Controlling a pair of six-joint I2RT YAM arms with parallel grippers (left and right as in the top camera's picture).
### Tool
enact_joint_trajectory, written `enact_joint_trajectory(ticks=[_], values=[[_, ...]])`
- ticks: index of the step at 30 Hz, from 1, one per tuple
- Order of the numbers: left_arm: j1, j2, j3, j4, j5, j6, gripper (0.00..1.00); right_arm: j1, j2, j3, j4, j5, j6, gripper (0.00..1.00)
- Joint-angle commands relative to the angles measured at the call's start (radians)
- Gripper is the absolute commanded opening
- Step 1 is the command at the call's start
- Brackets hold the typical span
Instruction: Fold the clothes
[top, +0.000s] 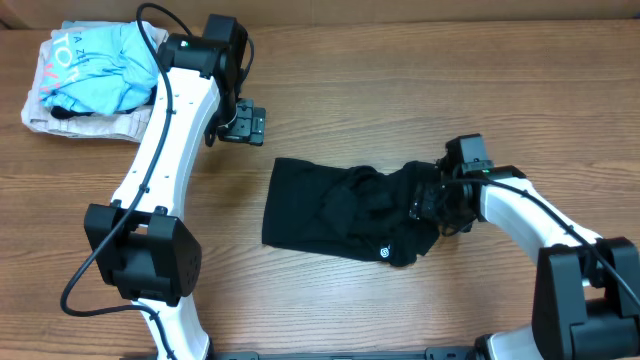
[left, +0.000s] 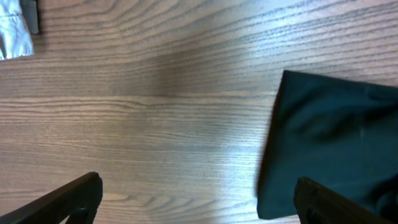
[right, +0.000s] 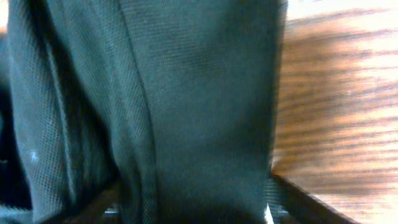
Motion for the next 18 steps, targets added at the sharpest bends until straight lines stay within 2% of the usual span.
enact_joint_trajectory(ticks=[1,2,4,6,11,18], values=[[0.005,0.000,0.021,-0.012,0.002,0.014,1.00,0.003,0.088,-0.050,0.010,0.083,0.076,0.49],[0.006,0.000,0.021,-0.014,0.002,0.014,1.00,-0.007,0.087,-0.048,0.009,0.083,0.084,0.29],[0.006,0.000,0.021,-0.014,0.002,0.016,1.00,-0.027,0.087,-0.048,0.005,0.081,0.102,0.20],[0.006,0.000,0.021,-0.013,0.002,0.016,1.00,-0.060,0.087,-0.048,-0.005,0.078,0.102,0.17],[0.006,0.000,0.021,-0.009,0.002,0.016,1.00,-0.179,0.084,-0.039,-0.060,0.076,0.093,0.04],[0.006,0.000,0.021,-0.006,0.002,0.016,1.00,-0.348,0.035,0.055,-0.198,-0.049,-0.068,0.04]])
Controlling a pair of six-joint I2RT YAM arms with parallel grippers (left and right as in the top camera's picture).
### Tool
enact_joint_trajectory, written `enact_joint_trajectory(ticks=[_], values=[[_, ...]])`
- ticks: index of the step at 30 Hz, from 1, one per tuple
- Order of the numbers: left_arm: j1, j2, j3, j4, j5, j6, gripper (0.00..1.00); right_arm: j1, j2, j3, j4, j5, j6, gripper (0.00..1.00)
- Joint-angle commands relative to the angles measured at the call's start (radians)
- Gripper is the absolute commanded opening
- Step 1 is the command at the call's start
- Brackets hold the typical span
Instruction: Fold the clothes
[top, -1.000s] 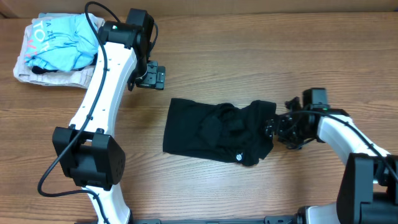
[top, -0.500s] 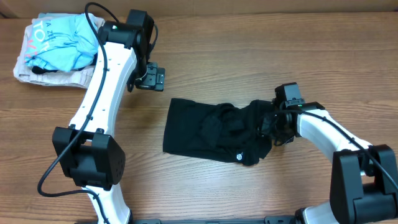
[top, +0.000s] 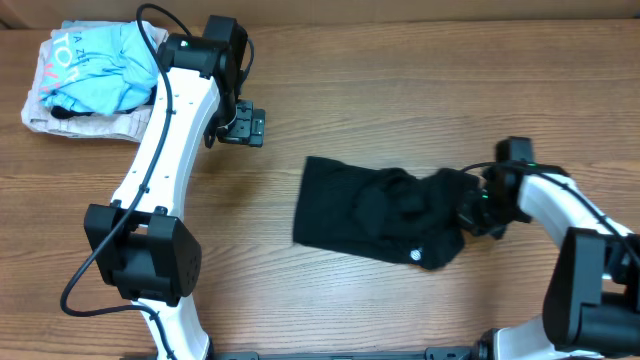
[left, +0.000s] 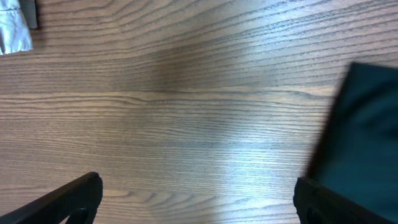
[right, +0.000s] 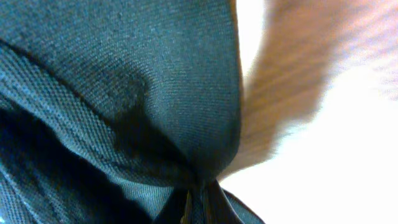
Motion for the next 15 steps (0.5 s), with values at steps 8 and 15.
enact_joint_trajectory(ticks=[8,15], values=[[0.006,0.000,0.021,0.006,0.001,0.016,1.00,-0.047,-0.094,0.298,-0.381,-0.050,-0.217,0.04],[0.007,0.000,0.021,0.029,-0.021,0.017,1.00,0.136,-0.108,0.549,-0.575,-0.053,-0.174,0.04]])
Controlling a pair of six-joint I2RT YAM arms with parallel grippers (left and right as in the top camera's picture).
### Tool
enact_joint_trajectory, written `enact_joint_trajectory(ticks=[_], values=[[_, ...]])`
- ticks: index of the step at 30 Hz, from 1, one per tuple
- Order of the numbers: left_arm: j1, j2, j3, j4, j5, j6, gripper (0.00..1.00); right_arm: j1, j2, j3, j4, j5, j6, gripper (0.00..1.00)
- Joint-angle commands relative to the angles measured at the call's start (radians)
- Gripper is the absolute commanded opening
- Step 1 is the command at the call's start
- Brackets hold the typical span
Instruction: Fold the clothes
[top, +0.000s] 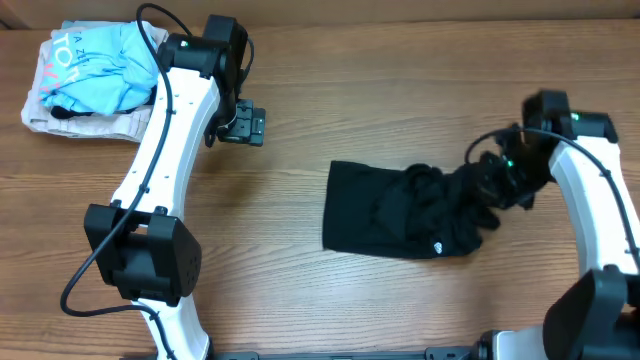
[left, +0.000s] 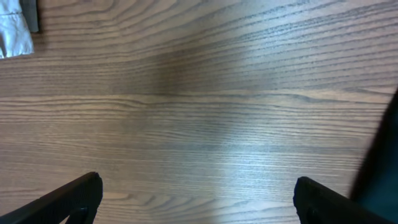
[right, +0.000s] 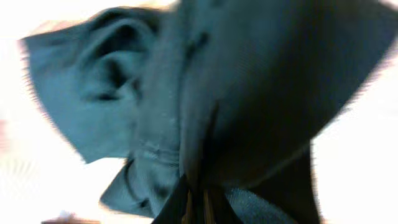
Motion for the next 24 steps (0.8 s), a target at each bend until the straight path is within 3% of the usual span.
enact_joint_trajectory(ticks=[1,8,16,20,22,24], values=[[0.008,0.000,0.021,0.020,-0.025,0.017,1.00,0.115,-0.028,0.101,-0.014,-0.019,0.034,0.04],[0.032,0.000,0.021,0.075,-0.024,0.016,1.00,0.409,0.002,0.111,0.099,-0.018,0.166,0.04],[0.076,0.000,0.021,0.117,-0.023,0.016,1.00,0.673,0.168,0.111,0.364,-0.019,0.241,0.04],[0.094,0.000,0.021,0.120,-0.023,0.016,1.00,0.743,0.236,0.111,0.416,-0.043,0.237,0.25],[0.102,0.000,0.021,0.120,-0.023,0.016,1.00,0.764,0.240,0.111,0.417,-0.063,0.232,0.46],[0.108,0.000,0.021,0.122,-0.023,0.016,1.00,0.768,0.233,0.122,0.409,-0.093,0.232,0.52]])
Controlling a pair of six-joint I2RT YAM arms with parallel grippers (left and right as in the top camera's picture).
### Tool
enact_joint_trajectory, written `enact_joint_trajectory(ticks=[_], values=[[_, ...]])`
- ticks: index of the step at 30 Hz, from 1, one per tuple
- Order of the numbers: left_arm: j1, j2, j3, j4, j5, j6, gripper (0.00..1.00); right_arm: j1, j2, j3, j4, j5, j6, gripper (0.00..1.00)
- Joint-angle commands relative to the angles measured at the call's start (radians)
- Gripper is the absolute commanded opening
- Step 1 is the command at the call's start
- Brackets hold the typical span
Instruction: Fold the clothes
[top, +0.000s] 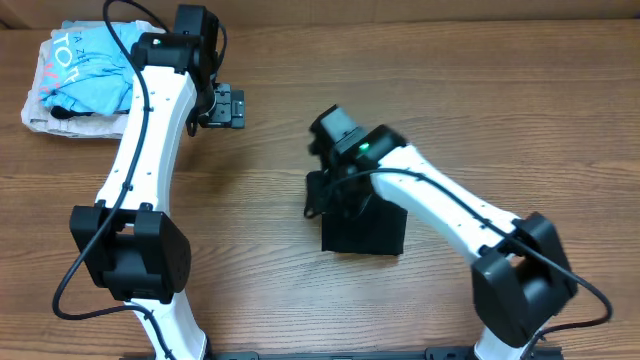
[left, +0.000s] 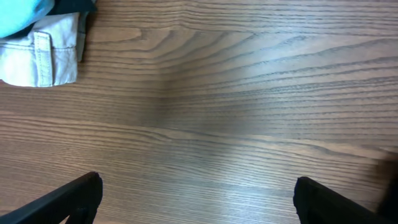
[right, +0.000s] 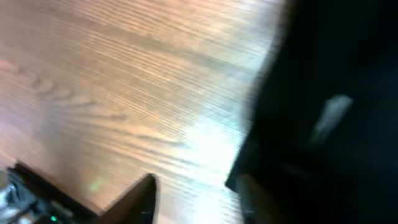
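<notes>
The black garment (top: 365, 228) lies in the middle of the table as a compact, doubled-over rectangle. My right gripper (top: 322, 197) reaches across it to its left edge. In the blurred right wrist view the right gripper (right: 196, 190) is open, one finger over bare wood and the other finger (right: 252, 194) against the black garment (right: 329, 93). My left gripper (top: 222, 106) hangs open over bare wood at the back left, left gripper (left: 199, 199) holding nothing.
A pile of clothes (top: 80, 75), teal on top of beige, sits at the back left corner. Its beige denim edge (left: 40, 53) shows at the top left of the left wrist view. The right arm (top: 450, 215) spans the table's right half.
The right gripper was at the right, shut on the garment's raised end. Now it is open at the garment's left edge and the cloth lies doubled over. The left gripper sits slightly further back-left.
The right gripper was shut on the right end of the black garment lying spread at the centre. Over the following two moments the garment lay further right, its end lifted. Now that end lies over to the left, the garment is folded in half and released.
</notes>
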Motion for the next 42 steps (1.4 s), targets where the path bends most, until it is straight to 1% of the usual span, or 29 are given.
enact_joint_trajectory(ticks=[1,3,4,8,11,13,15,18,22,29,31,33,34,35,36,37,38,39,40,42], values=[[0.017,0.000,0.021,0.007,-0.008,0.016,1.00,0.003,-0.026,0.048,-0.008,-0.089,-0.001,0.54],[0.022,0.000,0.021,0.012,-0.007,0.016,1.00,0.002,-0.036,0.096,-0.045,-0.150,-0.051,0.61],[0.024,0.000,0.021,0.014,-0.005,0.016,1.00,0.002,-0.042,0.134,-0.079,-0.148,-0.057,0.62],[0.024,0.000,0.021,0.019,-0.005,0.016,1.00,0.002,-0.071,0.286,-0.212,-0.124,-0.105,0.64],[0.024,0.000,0.021,0.019,-0.005,0.016,1.00,0.002,-0.089,0.350,-0.291,0.001,-0.070,0.66],[0.024,0.000,0.021,0.019,-0.005,0.016,1.00,0.000,-0.094,0.354,-0.341,0.144,0.005,0.75],[0.024,0.000,0.021,0.019,-0.005,0.016,1.00,0.000,-0.092,0.338,-0.380,0.233,0.040,0.77],[0.024,0.000,0.021,0.019,-0.005,0.016,1.00,0.001,-0.084,0.256,-0.358,0.238,0.076,0.77],[0.024,0.000,0.021,0.018,-0.005,0.016,1.00,0.001,-0.080,0.138,-0.285,0.241,0.172,0.76],[0.024,0.000,0.021,0.019,-0.006,0.032,1.00,0.001,-0.079,-0.026,-0.054,0.272,0.227,0.74],[0.024,0.000,0.021,0.018,-0.006,0.032,0.99,0.001,-0.078,-0.067,-0.008,0.276,0.247,0.72],[0.024,0.000,0.021,0.019,-0.006,0.032,1.00,0.001,-0.077,-0.109,0.028,0.287,0.267,0.67],[0.024,0.000,0.021,0.019,-0.006,0.032,1.00,0.001,-0.077,-0.119,0.034,0.296,0.280,0.63],[0.024,0.000,0.021,0.019,-0.006,0.032,1.00,0.001,-0.077,-0.125,0.035,0.302,0.282,0.56],[0.024,0.000,0.021,0.019,-0.006,0.032,1.00,0.001,-0.077,-0.126,0.035,0.309,0.282,0.47],[0.024,0.000,0.021,0.021,-0.006,0.032,1.00,0.001,-0.077,-0.125,0.039,0.309,0.281,0.30],[0.024,0.000,0.021,0.023,-0.005,0.031,1.00,0.001,-0.077,-0.125,0.047,0.306,0.281,0.16],[0.024,0.000,0.021,0.025,-0.005,0.031,1.00,0.004,-0.077,-0.125,0.053,0.299,0.280,0.08],[0.024,0.000,0.021,0.027,-0.005,0.031,1.00,0.010,-0.077,-0.125,0.064,0.288,0.270,0.04],[0.024,0.000,0.021,0.030,-0.005,0.031,1.00,0.026,-0.077,-0.125,0.076,0.278,0.269,0.04]])
